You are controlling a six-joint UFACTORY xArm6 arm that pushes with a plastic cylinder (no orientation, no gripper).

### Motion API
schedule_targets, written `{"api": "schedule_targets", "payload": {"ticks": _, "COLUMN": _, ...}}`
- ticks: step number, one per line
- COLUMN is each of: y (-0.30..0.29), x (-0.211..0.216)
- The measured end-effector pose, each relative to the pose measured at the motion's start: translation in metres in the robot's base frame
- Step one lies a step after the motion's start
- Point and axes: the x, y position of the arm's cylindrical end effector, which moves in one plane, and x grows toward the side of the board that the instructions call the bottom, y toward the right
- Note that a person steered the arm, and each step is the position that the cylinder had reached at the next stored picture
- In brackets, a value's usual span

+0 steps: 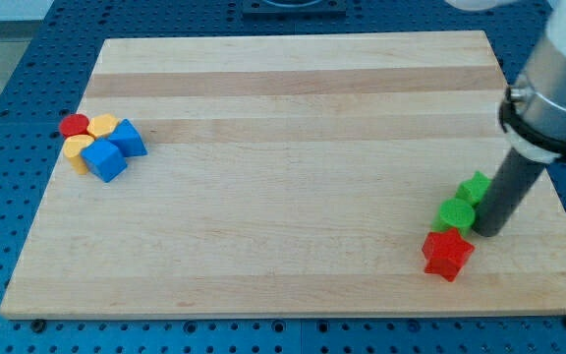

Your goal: Move your hand parallel to the right of the yellow heart

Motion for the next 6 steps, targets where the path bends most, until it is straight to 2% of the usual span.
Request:
{"api": "schedule_targets", "payload": {"ticks": 3, "y": -0.032, "x": 0.001}}
{"api": "schedule_targets", "payload": {"ticks": 6, "y": -0.161, "x": -0.006}}
